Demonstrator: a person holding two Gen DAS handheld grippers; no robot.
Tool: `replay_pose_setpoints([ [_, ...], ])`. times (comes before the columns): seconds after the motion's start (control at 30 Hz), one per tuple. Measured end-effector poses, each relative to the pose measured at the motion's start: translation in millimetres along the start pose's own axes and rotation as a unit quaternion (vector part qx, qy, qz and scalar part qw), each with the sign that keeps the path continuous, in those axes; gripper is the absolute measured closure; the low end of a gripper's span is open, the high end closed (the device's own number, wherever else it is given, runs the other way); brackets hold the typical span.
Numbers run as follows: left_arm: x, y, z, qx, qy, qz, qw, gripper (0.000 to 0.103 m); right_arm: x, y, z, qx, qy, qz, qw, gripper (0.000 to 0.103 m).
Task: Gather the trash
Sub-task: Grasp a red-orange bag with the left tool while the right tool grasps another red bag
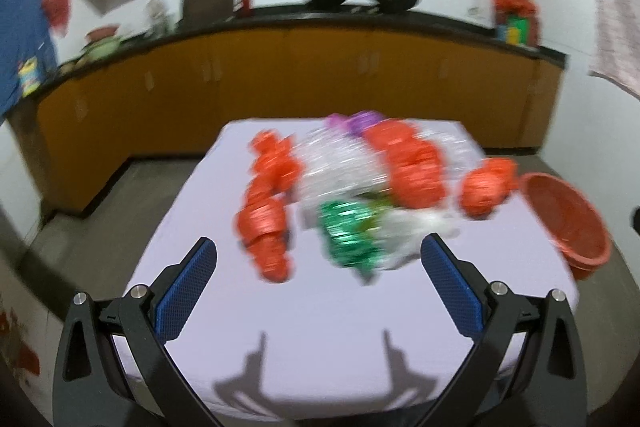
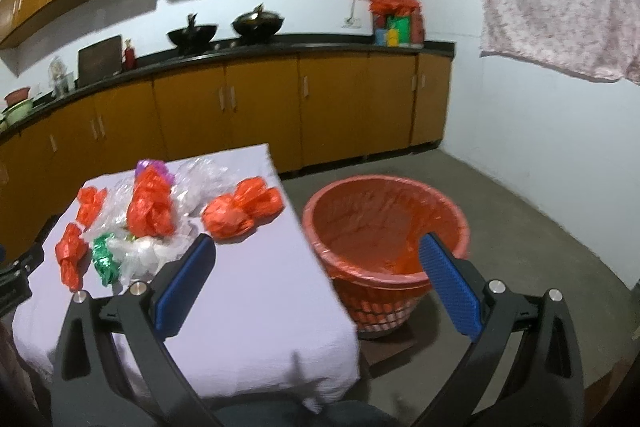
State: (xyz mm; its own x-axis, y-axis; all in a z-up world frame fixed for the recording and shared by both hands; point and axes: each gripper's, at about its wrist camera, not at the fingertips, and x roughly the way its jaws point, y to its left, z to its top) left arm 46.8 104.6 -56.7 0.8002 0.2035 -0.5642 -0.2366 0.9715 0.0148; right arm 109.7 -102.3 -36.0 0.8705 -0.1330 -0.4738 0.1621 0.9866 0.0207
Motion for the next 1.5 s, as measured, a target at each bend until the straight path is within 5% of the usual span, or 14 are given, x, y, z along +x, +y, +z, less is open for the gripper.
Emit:
replay_pose_setpoints([
  [0.13,29.0,30.7,-0.8,-0.022,0.027,0.036,0.9987,0.002,27.1,16.2,3.1,-0.009,0.018,0.017,1.0,0.004],
  [0.3,56.1,53.1,2.5,-0.049,0.055,0.035,0.9967,0.002,69.7,41.5,16.7,-0.02,0.026,0.028,0.999,0.004],
  [0.7,114.3,53.6,11.4,-0.072,0.103,0.028,0.9917,0.014,175.8,79.3,34.2,0.005,0.103,0.055,0.993,0.013],
  [1.03,140.2,49.5,15.8,-0.062,0.126,0.043,0.9892,0.019,235.4,100.8,33.7,0.0,0.147,0.034,0.989,0.013],
  [1.1,146.9,48.3,13.1,-0.062,0.136,0.042,0.9879,0.02,241.4,105.7,30.1,-0.007,0.157,0.036,0.987,0.019],
  [1.3,159.3,54.8,2.2,-0.081,0.161,0.028,0.9832,0.046,247.1,110.5,16.5,-0.017,0.178,0.046,0.983,0.051],
  [1.5,152.6,63.3,2.5,-0.091,0.147,0.02,0.9848,0.053,241.3,107.0,20.2,-0.012,0.169,0.059,0.984,0.059],
])
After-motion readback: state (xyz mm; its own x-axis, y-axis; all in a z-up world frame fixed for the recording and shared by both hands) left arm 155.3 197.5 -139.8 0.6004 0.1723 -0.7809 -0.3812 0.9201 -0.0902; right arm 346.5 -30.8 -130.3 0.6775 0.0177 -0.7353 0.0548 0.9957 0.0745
